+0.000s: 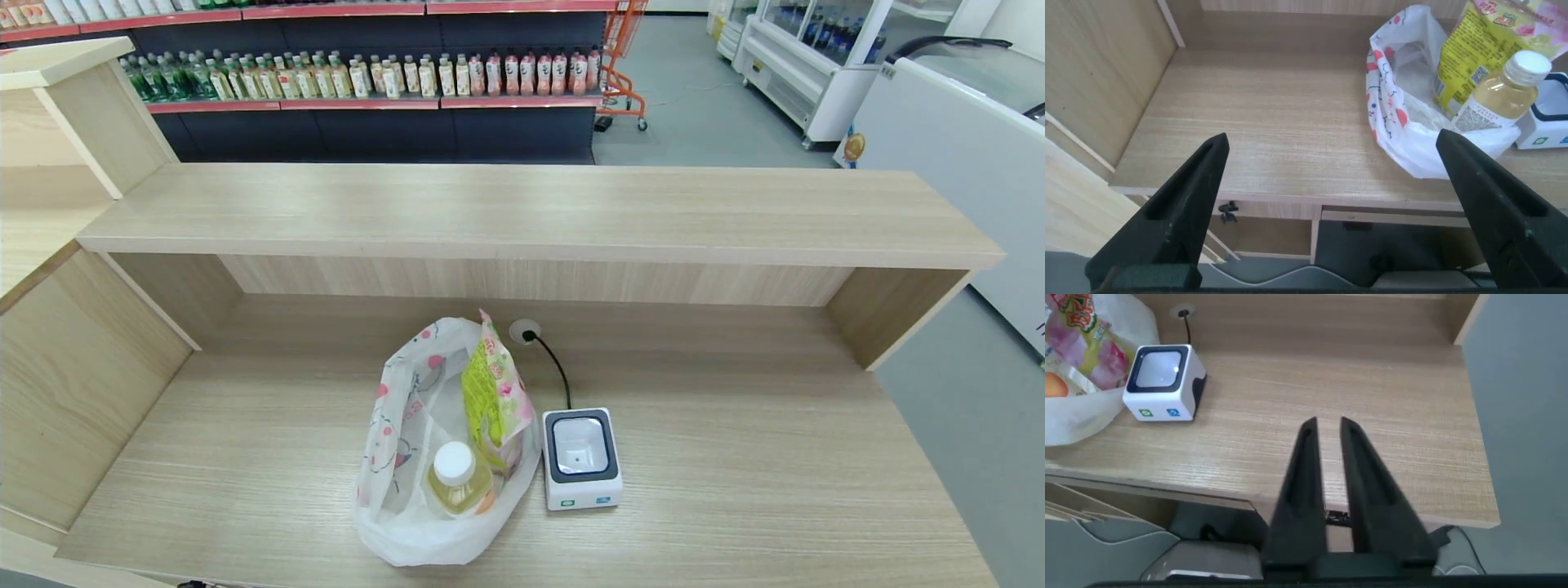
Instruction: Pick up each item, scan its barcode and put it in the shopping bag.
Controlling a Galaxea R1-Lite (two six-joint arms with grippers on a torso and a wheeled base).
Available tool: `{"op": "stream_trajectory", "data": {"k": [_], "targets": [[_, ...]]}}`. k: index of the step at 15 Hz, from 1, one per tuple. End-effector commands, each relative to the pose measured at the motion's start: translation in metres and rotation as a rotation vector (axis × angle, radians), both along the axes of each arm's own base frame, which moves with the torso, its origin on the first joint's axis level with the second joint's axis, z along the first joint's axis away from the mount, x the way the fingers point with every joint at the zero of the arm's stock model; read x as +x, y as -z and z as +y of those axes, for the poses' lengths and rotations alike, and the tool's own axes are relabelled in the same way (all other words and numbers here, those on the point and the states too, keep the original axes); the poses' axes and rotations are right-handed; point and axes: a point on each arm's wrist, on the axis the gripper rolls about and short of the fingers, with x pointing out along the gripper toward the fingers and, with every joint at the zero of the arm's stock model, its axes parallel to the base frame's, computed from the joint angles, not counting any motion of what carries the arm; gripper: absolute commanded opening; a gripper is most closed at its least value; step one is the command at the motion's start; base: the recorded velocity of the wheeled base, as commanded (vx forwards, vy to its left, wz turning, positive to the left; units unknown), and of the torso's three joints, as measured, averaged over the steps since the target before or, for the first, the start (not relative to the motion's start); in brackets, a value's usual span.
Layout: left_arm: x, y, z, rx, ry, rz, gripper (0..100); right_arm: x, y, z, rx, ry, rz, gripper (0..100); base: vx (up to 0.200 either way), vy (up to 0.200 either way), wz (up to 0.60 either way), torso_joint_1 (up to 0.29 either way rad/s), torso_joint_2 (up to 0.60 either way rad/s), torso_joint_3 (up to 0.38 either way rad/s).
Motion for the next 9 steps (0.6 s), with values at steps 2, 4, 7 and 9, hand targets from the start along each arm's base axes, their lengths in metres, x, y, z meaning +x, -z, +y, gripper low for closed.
{"op": "stream_trajectory", "data": {"k": [2,4,7,9], "targets": [[0.0,0.0,0.0,-0.001,0.0,0.0,100,0.0002,0.0,0.0,0.0,0.0,0.002,0,0.0,0.0,0.0,0.0,0.0,0.0],[0.0,0.0,0.0,-0.001,0.0,0.0,100,0.0001,0.0,0.0,0.0,-0.002,0.002,0,0.0,0.0,0.0,0.0,0.0,0.0],[0.0,0.0,0.0,-0.001,0.0,0.0,100,0.0001,0.0,0.0,-0.001,-0.002,0.002,0,0.0,0.0,0.0,0.0,0.0,0.0],[0.0,0.0,0.0,-0.001,-0.002,0.0,100,0.0001,0.0,0.0,-0.001,-0.002,0.002,0,0.0,0.0,0.0,0.0,0.0,0.0]]}}
